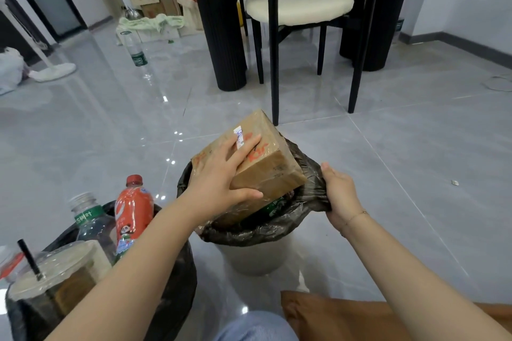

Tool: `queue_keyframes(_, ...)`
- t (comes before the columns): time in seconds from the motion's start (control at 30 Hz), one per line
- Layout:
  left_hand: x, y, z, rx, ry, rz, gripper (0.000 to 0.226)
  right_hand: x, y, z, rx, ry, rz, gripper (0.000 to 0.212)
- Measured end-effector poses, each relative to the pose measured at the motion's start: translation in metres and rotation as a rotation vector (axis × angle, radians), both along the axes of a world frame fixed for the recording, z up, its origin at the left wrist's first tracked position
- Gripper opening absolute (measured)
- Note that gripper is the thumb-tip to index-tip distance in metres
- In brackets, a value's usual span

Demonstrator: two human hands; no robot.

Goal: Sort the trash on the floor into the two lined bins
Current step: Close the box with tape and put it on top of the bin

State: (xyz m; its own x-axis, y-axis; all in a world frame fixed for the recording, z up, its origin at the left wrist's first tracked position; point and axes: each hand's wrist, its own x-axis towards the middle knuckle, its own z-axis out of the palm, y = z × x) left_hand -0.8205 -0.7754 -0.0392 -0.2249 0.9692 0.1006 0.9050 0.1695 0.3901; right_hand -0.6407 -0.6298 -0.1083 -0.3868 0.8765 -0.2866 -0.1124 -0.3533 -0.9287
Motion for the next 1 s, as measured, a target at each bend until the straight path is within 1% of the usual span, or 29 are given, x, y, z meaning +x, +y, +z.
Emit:
queue_keyframes(0.07,0.0,-0.002,-0.005,0.016,-0.003,0.005,0.099,0.0,0.001,0.002,-0.014,0.015,-0.009,0.037)
queue_keyframes(0.13,0.002,-0.005,-0.012,0.043,-0.006,0.01,0.101,0.0,0.003,0.0,-0.013,-0.032,-0.008,0.037)
queue_keyframes(0.23,0.005,-0.007,-0.027,0.06,-0.051,0.043,0.108,0.0,0.008,-0.01,0.047,-0.197,0.045,0.035)
queue_keyframes(0.3,0.006,-0.008,-0.036,0.077,-0.06,0.057,0.111,0.001,0.011,-0.013,0.122,-0.327,0.116,0.042)
queue_keyframes(0.33,0.006,-0.007,-0.038,0.079,-0.061,0.061,0.112,0.001,0.013,-0.013,0.155,-0.367,0.125,0.047)
queue_keyframes(0.37,0.005,-0.006,-0.039,0.073,-0.067,0.062,0.112,0.002,0.015,-0.012,0.181,-0.378,0.116,0.048)
queue_keyframes(0.47,0.007,-0.006,-0.038,0.045,-0.094,0.072,0.116,0.003,0.017,-0.001,0.198,-0.335,0.068,0.034)
queue_keyframes(0.53,0.009,-0.006,-0.037,0.044,-0.12,0.083,0.12,0.003,0.014,0.004,0.211,-0.326,0.054,0.033)
queue_keyframes(0.63,0.011,-0.006,-0.035,0.026,-0.186,0.144,0.125,0.006,0.007,0.007,0.244,-0.381,0.049,0.034)
queue_keyframes(0.7,0.015,-0.001,-0.035,-0.003,-0.205,0.198,0.126,0.01,0.0,0.011,0.22,-0.38,0.077,0.03)
queue_keyframes(0.8,0.025,0.018,-0.035,-0.027,-0.228,0.273,0.12,0.011,-0.02,0.026,0.089,-0.245,0.15,0.024)
queue_keyframes(0.9,0.036,0.042,-0.036,0.007,-0.249,0.332,0.108,0.021,-0.037,0.035,-0.035,-0.063,0.121,0.028)
queue_keyframes(0.97,0.038,0.049,-0.036,0.009,-0.173,0.355,0.101,0.033,-0.047,0.041,-0.078,-0.037,0.075,0.033)
queue_keyframes(1.0,0.04,0.051,-0.035,0.008,-0.11,0.362,0.097,0.04,-0.051,0.043,-0.078,-0.063,0.063,0.036)
